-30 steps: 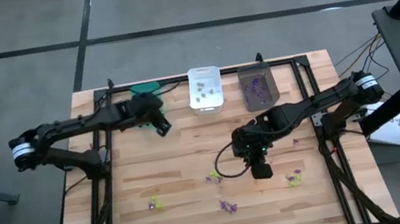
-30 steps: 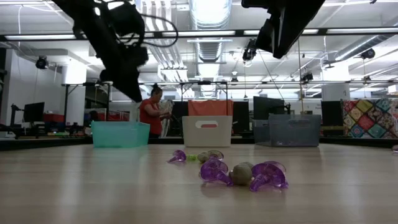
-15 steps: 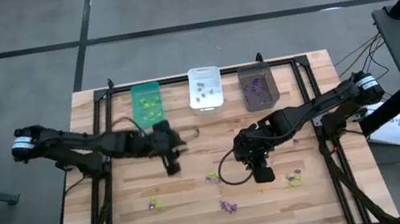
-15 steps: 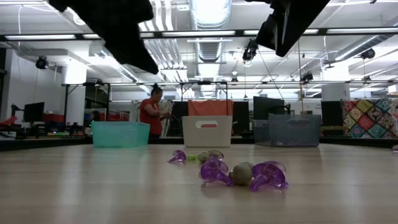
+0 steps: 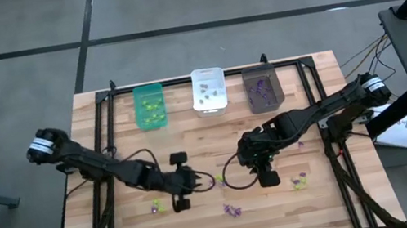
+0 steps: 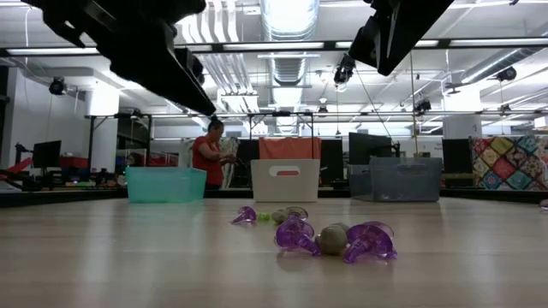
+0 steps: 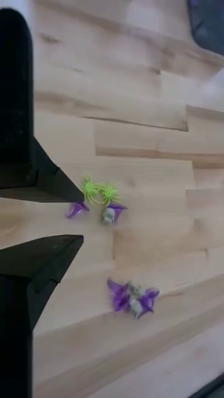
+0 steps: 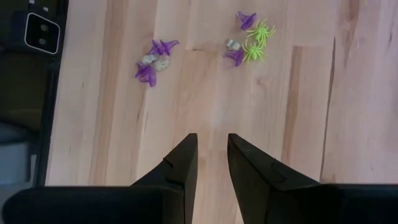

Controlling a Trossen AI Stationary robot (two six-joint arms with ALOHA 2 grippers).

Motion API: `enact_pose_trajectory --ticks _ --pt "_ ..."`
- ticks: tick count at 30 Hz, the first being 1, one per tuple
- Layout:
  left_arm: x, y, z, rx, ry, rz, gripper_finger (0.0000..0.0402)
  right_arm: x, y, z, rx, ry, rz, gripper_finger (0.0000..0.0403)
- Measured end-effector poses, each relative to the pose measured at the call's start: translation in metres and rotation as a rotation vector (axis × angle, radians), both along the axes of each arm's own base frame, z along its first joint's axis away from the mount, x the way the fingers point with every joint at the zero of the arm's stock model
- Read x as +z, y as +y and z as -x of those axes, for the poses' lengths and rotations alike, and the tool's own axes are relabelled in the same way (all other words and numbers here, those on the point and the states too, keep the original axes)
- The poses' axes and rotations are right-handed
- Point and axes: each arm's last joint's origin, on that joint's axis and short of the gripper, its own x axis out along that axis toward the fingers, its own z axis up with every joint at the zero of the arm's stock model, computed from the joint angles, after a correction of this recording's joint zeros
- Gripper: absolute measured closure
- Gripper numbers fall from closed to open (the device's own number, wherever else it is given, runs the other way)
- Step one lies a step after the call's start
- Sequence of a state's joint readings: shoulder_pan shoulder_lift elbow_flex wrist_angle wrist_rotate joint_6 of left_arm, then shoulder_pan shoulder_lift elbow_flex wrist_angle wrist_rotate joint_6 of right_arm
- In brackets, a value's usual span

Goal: Sort Halloween decoration
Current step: Put the purple witch hat toy into the gray bin

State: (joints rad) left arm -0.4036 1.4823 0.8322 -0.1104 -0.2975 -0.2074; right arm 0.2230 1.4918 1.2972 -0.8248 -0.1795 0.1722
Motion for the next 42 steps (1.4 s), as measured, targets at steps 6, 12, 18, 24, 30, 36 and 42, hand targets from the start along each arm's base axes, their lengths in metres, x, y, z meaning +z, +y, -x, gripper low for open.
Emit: enact_pose_trajectory --ticks 6,12,18,24,30,36,42 --pt "-0.022 -0.007 -0.011 0.122 0.007 0.054 0.0325 0.000 0.000 0.000 0.000 -0.001 0.000 0.0323" --pt "-0.044 -0.013 -0.021 0.159 0.009 0.062 0.0314 0.000 0.004 0.001 0.011 -0.001 -0.002 0.0323" --pt "-0.069 -0.015 -0.025 0.222 0.061 0.054 0.0259 0.000 0.020 0.005 0.013 0.004 -0.011 0.0323" --pt "-0.083 -0.019 -0.030 0.230 0.087 0.049 0.0207 0.000 0.039 0.011 0.041 -0.007 0.029 0.0323" --pt "-0.090 -0.018 -0.034 0.314 0.057 0.024 0.0195 0.000 0.045 0.013 0.013 -0.020 0.039 0.0323" --pt "-0.092 -0.021 -0.035 0.332 0.035 0.038 0.0211 0.000 0.045 0.012 -0.008 -0.026 0.046 0.0323" --pt "-0.091 -0.028 -0.033 0.305 0.025 0.073 0.0218 0.000 0.045 0.012 -0.010 -0.028 0.050 0.0323"
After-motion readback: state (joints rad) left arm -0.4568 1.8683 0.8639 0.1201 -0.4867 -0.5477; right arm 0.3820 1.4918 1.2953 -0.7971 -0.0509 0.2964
